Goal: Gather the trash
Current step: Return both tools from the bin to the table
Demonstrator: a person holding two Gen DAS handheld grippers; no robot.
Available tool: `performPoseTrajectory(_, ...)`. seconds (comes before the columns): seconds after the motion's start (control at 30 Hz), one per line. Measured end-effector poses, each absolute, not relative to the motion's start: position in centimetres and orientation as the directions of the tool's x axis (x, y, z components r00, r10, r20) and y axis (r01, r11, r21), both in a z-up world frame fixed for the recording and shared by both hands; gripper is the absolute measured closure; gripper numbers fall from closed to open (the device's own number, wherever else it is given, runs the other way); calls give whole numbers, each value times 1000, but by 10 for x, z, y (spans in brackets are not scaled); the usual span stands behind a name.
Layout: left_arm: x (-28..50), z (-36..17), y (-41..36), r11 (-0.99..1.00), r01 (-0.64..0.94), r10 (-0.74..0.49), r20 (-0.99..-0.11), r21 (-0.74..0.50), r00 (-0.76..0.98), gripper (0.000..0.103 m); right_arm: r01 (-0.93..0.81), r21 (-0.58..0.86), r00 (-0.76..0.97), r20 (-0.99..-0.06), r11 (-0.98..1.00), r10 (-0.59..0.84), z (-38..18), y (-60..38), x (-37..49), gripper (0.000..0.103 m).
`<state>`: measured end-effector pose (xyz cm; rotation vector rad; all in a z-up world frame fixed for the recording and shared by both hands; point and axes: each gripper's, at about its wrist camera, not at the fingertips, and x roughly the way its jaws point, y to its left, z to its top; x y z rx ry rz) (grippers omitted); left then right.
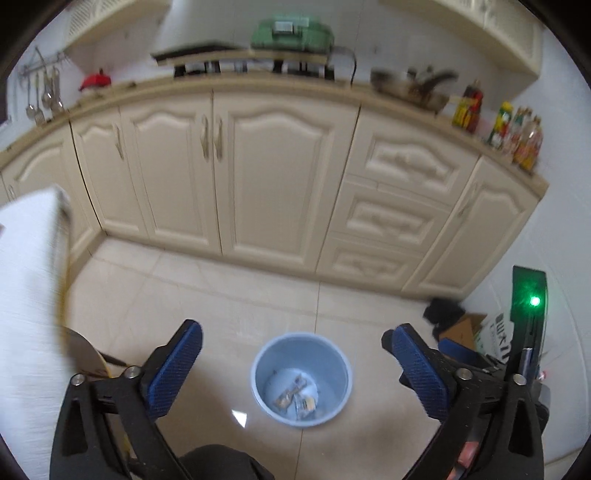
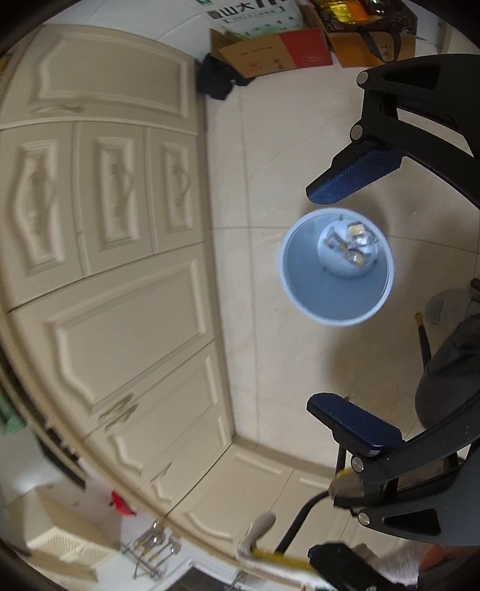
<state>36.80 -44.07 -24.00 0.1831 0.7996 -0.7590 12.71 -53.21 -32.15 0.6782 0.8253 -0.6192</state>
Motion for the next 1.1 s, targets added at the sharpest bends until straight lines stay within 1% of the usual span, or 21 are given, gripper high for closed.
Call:
performPoseTrajectory(0.13, 350, -197, -389, 736, 664, -574, -640, -129, 512, 1, 680, 295, 585, -769, 671, -256, -276, -503, 133, 0)
performPoseTrajectory(0.27, 325, -166, -340, 755, 644, -580, -585, -125, 567, 1, 637, 291, 637, -721, 714, -274, -234, -469, 140, 0)
performPoseTrajectory(0.37, 298, -143, -283, 776, 619, -574, -544, -122, 612, 1, 598, 293, 675, -686, 746, -271, -204, -441, 146, 0)
performPoseTrajectory(0.4, 272, -138, -257, 784, 610, -569, -534, -120, 626, 1, 581, 292, 690, -672, 760, -270, -193, -429, 149, 0)
performPoseTrajectory(0.47, 251, -125, -220, 800, 587, -560, -509, -125, 654, 1, 545, 281, 715, -648, 790, -263, -174, -403, 156, 0)
performPoseTrajectory(0.57, 222, -108, -163, 825, 550, -542, -466, -133, 700, 1, 467, 266, 759, -610, 843, -228, -149, -360, 168, 0)
performPoseTrajectory(0.67, 185, -95, -102, 856, 502, -503, -428, -124, 751, 1, 394, 239, 794, -575, 887, -198, -127, -315, 181, 0)
performPoseTrajectory(0.87, 137, -83, -22, 910, 393, -412, -365, -128, 835, 1, 267, 193, 851, -506, 944, -137, -92, -234, 203, 0)
performPoseTrajectory(0.93, 120, -82, 2, 928, 355, -372, -348, -114, 861, 1, 226, 187, 859, -501, 956, -105, -88, -215, 212, 0)
performPoseTrajectory(1.1, 92, -93, 44, 964, 253, -264, -348, -78, 900, 1, 125, 136, 848, -529, 983, -35, -94, -168, 245, 0)
